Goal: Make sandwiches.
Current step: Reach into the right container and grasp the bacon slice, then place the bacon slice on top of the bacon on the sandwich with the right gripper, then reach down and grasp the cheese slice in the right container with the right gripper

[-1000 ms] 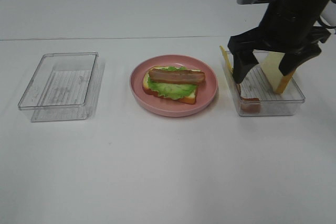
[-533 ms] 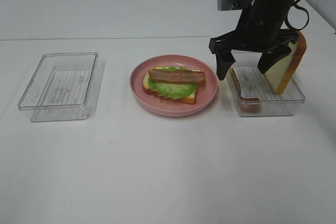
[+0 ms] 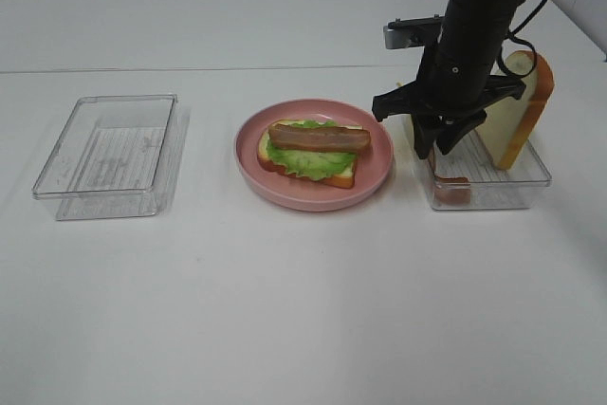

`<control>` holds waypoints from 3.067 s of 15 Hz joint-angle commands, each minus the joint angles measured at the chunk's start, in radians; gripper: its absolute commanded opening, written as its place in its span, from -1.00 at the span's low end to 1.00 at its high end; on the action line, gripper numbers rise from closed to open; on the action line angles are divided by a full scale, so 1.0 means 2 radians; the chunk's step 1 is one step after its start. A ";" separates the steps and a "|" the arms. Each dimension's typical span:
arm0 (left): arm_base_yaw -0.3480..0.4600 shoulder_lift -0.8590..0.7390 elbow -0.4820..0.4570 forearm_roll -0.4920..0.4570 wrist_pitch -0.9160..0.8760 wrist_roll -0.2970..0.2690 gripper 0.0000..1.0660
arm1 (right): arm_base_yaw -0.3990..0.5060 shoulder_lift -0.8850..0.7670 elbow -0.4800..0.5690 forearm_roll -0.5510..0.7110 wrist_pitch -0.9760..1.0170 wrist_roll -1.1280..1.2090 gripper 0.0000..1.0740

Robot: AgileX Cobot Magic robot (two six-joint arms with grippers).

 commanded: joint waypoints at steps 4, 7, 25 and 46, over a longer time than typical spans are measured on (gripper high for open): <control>0.002 -0.007 0.001 -0.001 -0.001 0.001 0.71 | -0.002 -0.002 -0.011 -0.014 0.023 0.003 -1.00; 0.002 -0.007 0.001 -0.001 -0.001 0.001 0.71 | -0.001 -0.044 -0.037 -0.015 0.065 -0.008 -1.00; 0.002 -0.007 0.001 -0.001 -0.001 0.001 0.71 | 0.108 0.042 -0.120 0.219 -0.125 -0.048 -1.00; 0.002 -0.007 0.001 -0.001 -0.001 0.001 0.71 | 0.109 0.035 -0.186 -0.058 0.055 0.014 0.84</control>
